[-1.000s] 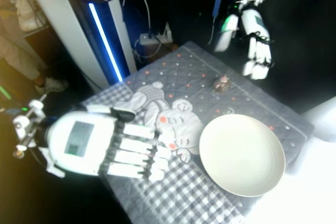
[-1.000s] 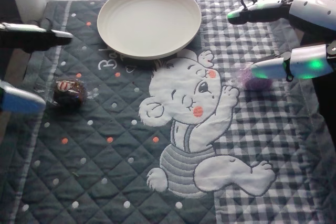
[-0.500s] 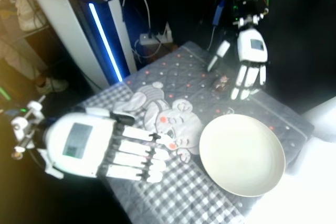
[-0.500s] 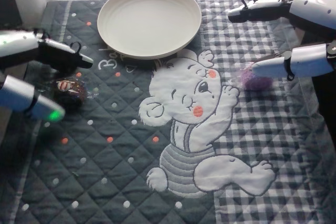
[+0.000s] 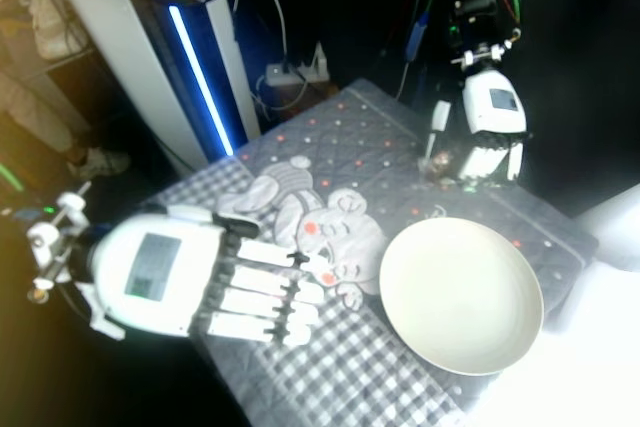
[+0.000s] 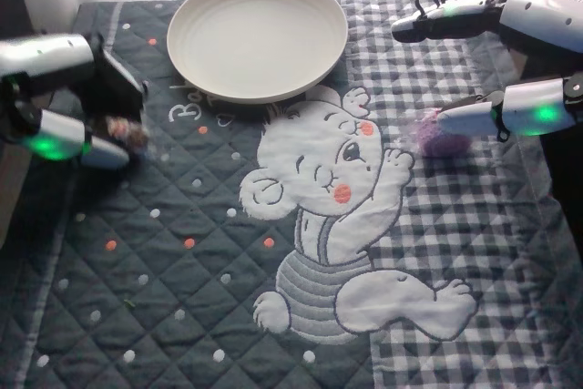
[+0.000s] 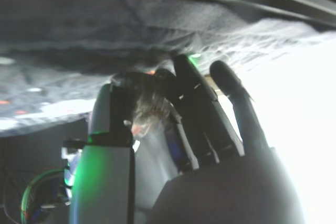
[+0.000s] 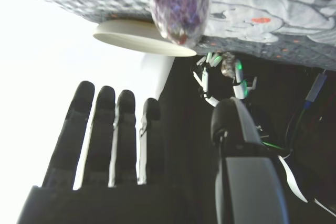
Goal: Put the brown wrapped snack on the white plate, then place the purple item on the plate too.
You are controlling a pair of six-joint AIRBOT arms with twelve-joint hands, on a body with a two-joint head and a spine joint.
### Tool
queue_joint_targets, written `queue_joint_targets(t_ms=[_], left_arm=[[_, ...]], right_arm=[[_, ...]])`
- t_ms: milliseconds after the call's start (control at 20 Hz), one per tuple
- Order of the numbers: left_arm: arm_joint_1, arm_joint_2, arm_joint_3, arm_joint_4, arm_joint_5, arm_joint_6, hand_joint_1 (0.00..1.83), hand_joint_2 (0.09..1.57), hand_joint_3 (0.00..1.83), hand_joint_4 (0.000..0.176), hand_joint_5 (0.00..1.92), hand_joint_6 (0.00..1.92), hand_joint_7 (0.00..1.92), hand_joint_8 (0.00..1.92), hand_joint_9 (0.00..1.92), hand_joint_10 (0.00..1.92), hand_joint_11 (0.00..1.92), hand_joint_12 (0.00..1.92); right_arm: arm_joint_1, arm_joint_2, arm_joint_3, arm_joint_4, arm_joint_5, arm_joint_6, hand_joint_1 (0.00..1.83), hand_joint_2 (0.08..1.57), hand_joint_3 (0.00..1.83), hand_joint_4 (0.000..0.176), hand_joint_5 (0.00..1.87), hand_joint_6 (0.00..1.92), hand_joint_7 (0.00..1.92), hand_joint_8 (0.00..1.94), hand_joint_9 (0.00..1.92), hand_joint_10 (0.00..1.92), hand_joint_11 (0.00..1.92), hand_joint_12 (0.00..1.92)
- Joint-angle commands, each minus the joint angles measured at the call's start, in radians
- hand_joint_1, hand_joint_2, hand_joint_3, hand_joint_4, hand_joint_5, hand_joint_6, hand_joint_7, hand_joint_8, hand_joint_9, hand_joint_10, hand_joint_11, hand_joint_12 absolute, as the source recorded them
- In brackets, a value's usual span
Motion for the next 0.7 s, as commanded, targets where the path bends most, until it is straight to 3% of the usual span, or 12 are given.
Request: queue_joint_targets(t_ms=[0, 100, 150, 200, 250, 300, 350, 400, 500, 550, 600, 650], left_arm=[[-0.010, -0.005, 0.001, -0.021, -0.066, -0.004, 1.24, 1.12, 0.00, 0.000, 0.94, 0.86, 1.01, 1.15, 0.97, 1.21, 0.52, 1.44], [-0.044, -0.011, 0.013, -0.043, -0.103, -0.004, 1.12, 1.09, 0.00, 0.019, 1.02, 0.87, 0.91, 1.25, 0.91, 1.44, 0.47, 1.63], [-0.081, -0.029, 0.034, -0.048, -0.118, -0.004, 1.21, 1.12, 0.00, 0.000, 0.99, 0.81, 0.93, 1.28, 0.87, 1.46, 0.41, 1.71], [-0.116, -0.050, 0.053, -0.048, -0.121, -0.004, 1.14, 1.10, 0.00, 0.000, 1.02, 0.89, 0.85, 1.30, 0.85, 1.58, 0.44, 1.85], [-0.168, -0.093, 0.100, -0.048, -0.121, -0.003, 1.24, 1.11, 0.00, 0.000, 1.03, 0.72, 0.95, 1.26, 0.88, 1.48, 0.46, 1.80], [-0.201, -0.136, 0.145, -0.057, -0.116, -0.003, 1.14, 1.09, 0.00, 0.000, 1.04, 0.84, 0.88, 1.19, 0.88, 1.42, 0.51, 1.68], [-0.214, -0.158, 0.169, -0.065, -0.112, -0.003, 1.11, 1.08, 0.00, 0.000, 1.04, 0.87, 0.85, 1.19, 0.87, 1.43, 0.50, 1.67], [-0.239, -0.201, 0.221, -0.082, -0.099, -0.003, 1.09, 1.07, 0.00, 0.048, 1.06, 0.84, 0.71, 1.57, 0.74, 1.81, 0.48, 1.87], [-0.266, -0.239, 0.268, -0.085, -0.070, -0.003, 1.08, 1.08, 0.00, 0.072, 1.04, 0.87, 0.70, 1.52, 0.73, 1.78, 0.45, 1.90], [-0.279, -0.259, 0.292, -0.085, -0.052, -0.003, 1.04, 1.08, 0.00, 0.155, 1.03, 0.89, 0.67, 1.55, 0.71, 1.84, 0.46, 1.92], [-0.293, -0.284, 0.322, -0.085, -0.028, -0.003, 0.95, 0.93, 0.00, 0.039, 0.86, 0.43, 0.65, 1.27, 0.62, 1.60, 0.34, 1.84], [-0.300, -0.301, 0.341, -0.085, -0.012, -0.003, 0.89, 0.88, 0.00, 0.032, 0.82, 0.19, 0.65, 0.99, 0.61, 1.34, 0.30, 1.73]], right_arm=[[0.009, 0.003, 0.006, 0.036, 0.105, 0.001, 0.78, 1.07, 0.00, 0.081, 0.40, 0.00, 0.39, 0.00, 0.39, 0.00, 0.13, 0.67], [0.009, 0.003, 0.006, 0.035, 0.104, 0.001, 0.75, 1.07, 0.00, 0.079, 0.39, 0.00, 0.40, 0.00, 0.41, 0.01, 0.16, 0.69], [0.009, 0.003, 0.007, 0.034, 0.104, 0.001, 0.75, 1.07, 0.00, 0.068, 0.40, 0.00, 0.41, 0.01, 0.42, 0.01, 0.17, 0.70], [0.009, 0.003, 0.007, 0.033, 0.104, 0.001, 0.69, 1.07, 0.00, 0.064, 0.40, 0.00, 0.41, 0.00, 0.43, 0.00, 0.20, 0.62], [0.009, -0.003, 0.010, 0.031, 0.104, 0.001, 0.66, 1.07, 0.00, 0.057, 0.40, 0.00, 0.42, 0.00, 0.44, 0.01, 0.22, 0.61], [0.009, -0.013, 0.018, 0.028, 0.105, 0.001, 0.72, 1.09, 0.00, 0.012, 0.41, 0.00, 0.44, 0.00, 0.44, 0.00, 0.24, 0.54], [0.009, -0.020, 0.024, 0.025, 0.105, 0.001, 0.71, 1.09, 0.00, 0.002, 0.41, 0.00, 0.44, 0.00, 0.44, 0.00, 0.28, 0.44], [0.009, -0.037, 0.033, 0.017, 0.106, 0.002, 0.74, 1.09, 0.00, 0.000, 0.43, 0.01, 0.45, 0.01, 0.45, 0.01, 0.30, 0.43], [0.009, -0.051, 0.043, 0.007, 0.107, 0.010, 0.71, 1.09, 0.00, 0.000, 0.42, 0.00, 0.45, 0.00, 0.46, 0.01, 0.32, 0.43], [0.009, -0.057, 0.048, 0.001, 0.107, 0.016, 0.71, 1.09, 0.00, 0.000, 0.43, 0.01, 0.45, 0.00, 0.46, 0.00, 0.32, 0.42], [0.009, -0.063, 0.054, -0.004, 0.107, 0.024, 0.74, 1.09, 0.00, 0.000, 0.44, 0.01, 0.45, 0.00, 0.44, 0.00, 0.30, 0.41], [0.009, -0.067, 0.058, -0.007, 0.107, 0.029, 0.72, 1.09, 0.00, 0.000, 0.42, 0.00, 0.43, 0.00, 0.43, 0.00, 0.28, 0.40]])
